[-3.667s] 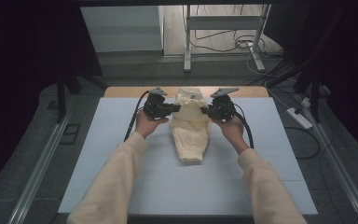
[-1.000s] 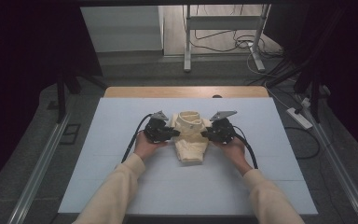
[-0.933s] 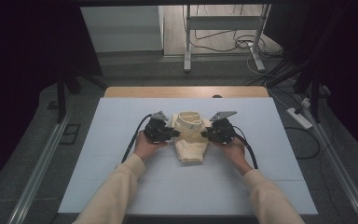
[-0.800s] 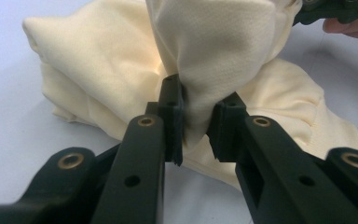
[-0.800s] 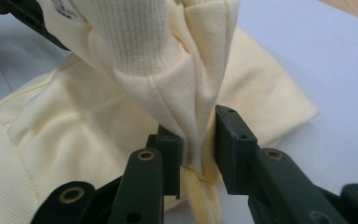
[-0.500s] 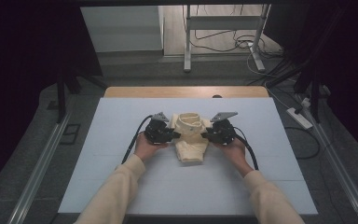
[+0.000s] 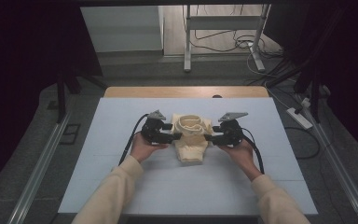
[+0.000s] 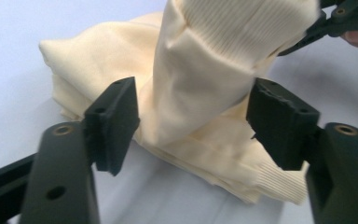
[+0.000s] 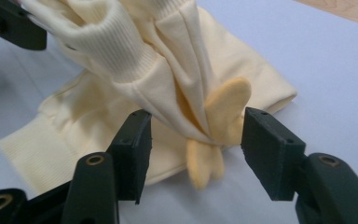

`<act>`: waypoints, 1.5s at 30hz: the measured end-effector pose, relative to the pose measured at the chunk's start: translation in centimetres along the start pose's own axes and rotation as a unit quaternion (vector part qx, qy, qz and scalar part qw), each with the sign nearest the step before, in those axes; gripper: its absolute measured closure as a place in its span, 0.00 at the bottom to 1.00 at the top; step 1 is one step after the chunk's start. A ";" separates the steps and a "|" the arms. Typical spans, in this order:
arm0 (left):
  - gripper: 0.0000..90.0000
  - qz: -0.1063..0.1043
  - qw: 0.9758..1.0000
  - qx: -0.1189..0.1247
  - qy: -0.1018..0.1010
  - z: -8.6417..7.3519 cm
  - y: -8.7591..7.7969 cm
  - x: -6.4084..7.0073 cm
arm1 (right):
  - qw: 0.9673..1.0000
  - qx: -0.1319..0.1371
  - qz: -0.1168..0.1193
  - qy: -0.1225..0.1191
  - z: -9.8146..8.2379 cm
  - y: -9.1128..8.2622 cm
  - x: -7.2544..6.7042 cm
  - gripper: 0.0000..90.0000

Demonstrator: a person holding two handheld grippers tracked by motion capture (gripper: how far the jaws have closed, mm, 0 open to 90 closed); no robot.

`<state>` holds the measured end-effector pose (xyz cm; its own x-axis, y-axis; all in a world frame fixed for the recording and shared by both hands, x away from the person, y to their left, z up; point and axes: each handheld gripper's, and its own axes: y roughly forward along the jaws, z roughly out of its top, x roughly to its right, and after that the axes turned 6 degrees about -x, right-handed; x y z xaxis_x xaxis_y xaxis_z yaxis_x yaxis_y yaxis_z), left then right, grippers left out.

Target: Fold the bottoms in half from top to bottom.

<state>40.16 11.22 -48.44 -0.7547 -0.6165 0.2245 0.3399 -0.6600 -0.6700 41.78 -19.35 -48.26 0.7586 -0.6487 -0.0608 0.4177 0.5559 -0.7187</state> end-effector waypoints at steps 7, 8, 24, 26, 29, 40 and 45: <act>0.34 -0.002 1.000 0.009 0.004 -0.8 -2.1 0.8 | 1.000 0.010 0.014 0.007 -0.5 -2.7 -0.5 0.43; 0.34 -0.004 1.000 0.011 0.003 -0.9 -2.4 0.8 | 1.000 0.013 0.015 0.010 -0.6 -3.2 -0.5 0.43; 0.34 0.011 1.000 0.024 -0.003 -1.1 -3.4 0.8 | 1.000 -0.001 0.027 -0.005 1.4 -2.8 -2.0 0.77; 0.34 0.010 1.000 0.024 -0.003 -1.0 -3.3 0.7 | 0.999 -0.004 0.040 -0.011 1.9 -2.4 -2.4 0.87; 0.34 0.010 1.000 0.024 -0.004 -1.0 -3.4 0.7 | 0.998 -0.011 0.050 -0.022 2.9 -1.5 -3.0 0.96; 0.33 0.011 1.000 0.024 -0.007 -1.2 -3.6 0.4 | 0.995 -0.037 0.054 -0.069 5.0 0.7 -5.5 0.99; 0.33 0.012 1.000 0.025 -0.008 -1.2 -3.7 0.4 | 0.994 -0.059 0.050 -0.073 3.6 1.2 -5.4 0.99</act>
<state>37.91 13.91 -46.75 -0.7377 -0.6383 0.2200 0.3848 -0.6653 -0.6397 39.96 -13.31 -46.27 0.8614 -0.5063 -0.0406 0.2821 0.5435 -0.7906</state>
